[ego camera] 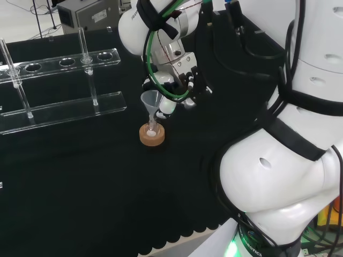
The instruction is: Remove the funnel from the round-bottom flask.
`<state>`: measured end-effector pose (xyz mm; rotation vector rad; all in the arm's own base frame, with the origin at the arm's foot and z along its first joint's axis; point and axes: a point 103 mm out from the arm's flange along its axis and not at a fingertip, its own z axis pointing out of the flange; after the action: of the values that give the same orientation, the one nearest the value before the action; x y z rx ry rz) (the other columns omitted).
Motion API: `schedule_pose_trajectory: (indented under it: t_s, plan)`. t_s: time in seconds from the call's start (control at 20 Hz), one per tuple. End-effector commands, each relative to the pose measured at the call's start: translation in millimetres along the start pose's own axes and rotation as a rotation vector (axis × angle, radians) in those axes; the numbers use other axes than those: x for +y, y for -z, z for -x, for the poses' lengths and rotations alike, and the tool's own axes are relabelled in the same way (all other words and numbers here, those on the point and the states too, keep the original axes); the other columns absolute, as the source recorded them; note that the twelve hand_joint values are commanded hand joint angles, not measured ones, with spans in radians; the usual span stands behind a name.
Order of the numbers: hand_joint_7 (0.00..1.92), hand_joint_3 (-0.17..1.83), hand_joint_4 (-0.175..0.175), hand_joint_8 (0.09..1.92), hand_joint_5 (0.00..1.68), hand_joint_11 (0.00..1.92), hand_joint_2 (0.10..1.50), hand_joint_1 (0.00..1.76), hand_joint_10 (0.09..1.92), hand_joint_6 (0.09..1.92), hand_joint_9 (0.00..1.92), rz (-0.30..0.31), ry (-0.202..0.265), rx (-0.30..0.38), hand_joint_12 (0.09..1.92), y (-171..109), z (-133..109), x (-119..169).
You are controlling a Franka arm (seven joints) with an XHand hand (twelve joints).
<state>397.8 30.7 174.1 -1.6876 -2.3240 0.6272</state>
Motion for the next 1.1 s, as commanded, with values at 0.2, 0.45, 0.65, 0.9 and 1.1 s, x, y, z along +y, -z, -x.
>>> schedule_pose_trajectory:
  t_s: [0.2,0.45,0.65,0.9,1.1]
  plan:
    - [0.69,0.68,-0.059,0.67,0.62,0.63,0.65,0.97,0.54,0.25,1.18,0.182,-0.013,-0.182,1.25,42,-7,-9]
    - [0.77,0.69,-0.042,0.67,0.63,0.65,0.66,0.98,0.52,0.61,1.23,0.189,-0.021,-0.209,1.24,65,-5,-17]
    - [0.78,0.70,-0.038,0.68,0.64,0.66,0.65,0.98,0.53,0.69,1.23,0.191,-0.031,-0.212,1.23,89,-2,-29]
    - [0.78,0.71,-0.038,0.69,0.64,0.66,0.65,0.98,0.54,0.74,1.23,0.175,-0.054,-0.225,1.23,116,2,-42]
    - [0.78,0.71,-0.038,0.69,0.64,0.66,0.65,0.98,0.54,0.75,1.22,0.157,-0.057,-0.213,1.23,132,1,-44]
